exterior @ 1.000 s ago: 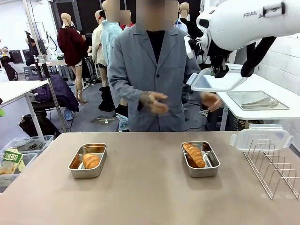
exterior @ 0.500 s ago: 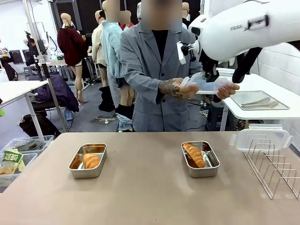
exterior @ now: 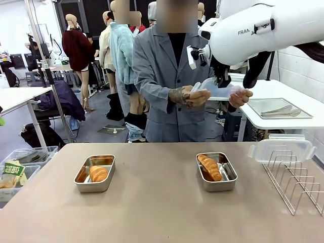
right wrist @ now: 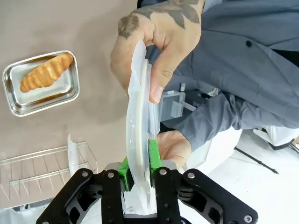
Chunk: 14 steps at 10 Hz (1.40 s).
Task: Place the bread in airtight containers.
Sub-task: Pick up one Airtight Container lid and hand it to the human.
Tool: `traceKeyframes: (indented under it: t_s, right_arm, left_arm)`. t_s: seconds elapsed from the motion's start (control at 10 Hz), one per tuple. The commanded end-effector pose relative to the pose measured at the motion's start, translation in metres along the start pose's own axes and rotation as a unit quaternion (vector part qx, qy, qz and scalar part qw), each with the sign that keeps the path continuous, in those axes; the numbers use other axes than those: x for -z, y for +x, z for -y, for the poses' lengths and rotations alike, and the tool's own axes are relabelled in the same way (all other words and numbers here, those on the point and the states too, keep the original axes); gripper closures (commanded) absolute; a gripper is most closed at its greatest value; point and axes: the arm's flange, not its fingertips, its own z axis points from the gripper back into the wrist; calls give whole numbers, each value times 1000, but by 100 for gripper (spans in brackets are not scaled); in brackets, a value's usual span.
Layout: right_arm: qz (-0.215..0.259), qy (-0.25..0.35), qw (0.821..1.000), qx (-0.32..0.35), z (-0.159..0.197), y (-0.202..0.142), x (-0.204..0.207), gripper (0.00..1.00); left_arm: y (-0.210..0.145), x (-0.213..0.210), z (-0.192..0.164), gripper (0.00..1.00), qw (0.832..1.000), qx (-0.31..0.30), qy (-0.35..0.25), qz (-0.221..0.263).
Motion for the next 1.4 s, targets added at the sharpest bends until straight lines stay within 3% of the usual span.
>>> traceKeyframes:
  t_s: [0.0, 0.2, 0.4, 0.8, 1.0, 1.3]
  right_arm:
    - [6, 39, 999, -23, -1, -23, -18, 72]
    - [-4, 145, 989, -27, 6, -57, -30, 35]
    - [-33, 207, 977, -30, 6, -88, -24, 0]
    - [-16, 309, 951, 7, -8, -140, 39, 0]
    - [-33, 319, 946, 43, -28, -163, 61, 0]
    - [-44, 280, 958, 52, -70, -204, 82, 0]
  left_arm:
    - [-2, -1, -1, 11, 1000, 0, 12, 1]
    - [-2, -1, -1, 11, 1000, 0, 12, 1]
    - [-2, -1, -1, 11, 1000, 0, 12, 1]
    - [-2, -1, -1, 11, 1000, 0, 12, 1]
    - [-2, -1, -1, 11, 1000, 0, 12, 1]
    - [-2, -1, -1, 11, 1000, 0, 12, 1]
